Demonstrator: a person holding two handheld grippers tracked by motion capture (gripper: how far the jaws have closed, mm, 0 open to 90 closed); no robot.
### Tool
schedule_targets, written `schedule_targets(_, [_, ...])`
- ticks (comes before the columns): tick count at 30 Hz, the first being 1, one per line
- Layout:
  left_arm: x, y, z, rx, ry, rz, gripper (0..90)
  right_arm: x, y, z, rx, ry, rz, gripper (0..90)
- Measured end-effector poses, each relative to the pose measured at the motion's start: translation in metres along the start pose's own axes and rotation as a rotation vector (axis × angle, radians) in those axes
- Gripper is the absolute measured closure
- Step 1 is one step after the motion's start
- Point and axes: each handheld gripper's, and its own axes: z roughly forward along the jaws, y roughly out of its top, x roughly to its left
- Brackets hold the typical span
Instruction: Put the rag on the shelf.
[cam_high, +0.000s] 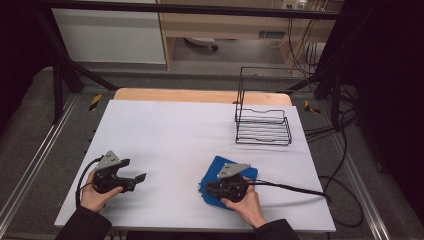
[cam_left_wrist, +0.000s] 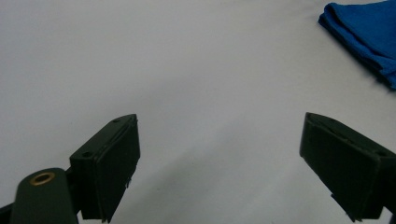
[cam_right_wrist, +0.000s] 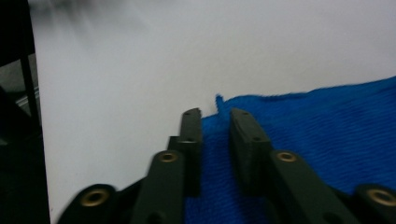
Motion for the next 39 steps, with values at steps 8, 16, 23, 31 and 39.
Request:
schedule_targets(8, [0.0, 0.001, 0.001, 0.006, 0.003, 0.003, 12.1, -0.046, -0.012, -0.058, -0.064, -0.267, 0.097, 49.2])
schedule_targets(16, [-0.002, 0.001, 0.002, 0.011, 0.006, 0.005, 12.1, -0.076, -0.044, -0.073, -0.009, -0.407, 0.259, 50.3])
schedule_targets(23, [-0.002, 0.001, 0.002, 0.012, 0.004, 0.005, 12.1, -0.086, -0.053, -0.071, 0.025, -0.4, 0.354, 64.9])
schedule_targets(31, [-0.003, 0.001, 0.003, 0.019, 0.002, 0.01, 12.1, -0.09, -0.048, -0.069, 0.01, -0.342, 0.422, 85.2])
schedule_targets(39, [-0.004, 0.0, 0.004, 0.023, -0.001, 0.006, 11.6, -0.099, -0.032, -0.065, -0.033, -0.364, 0.302, 85.8])
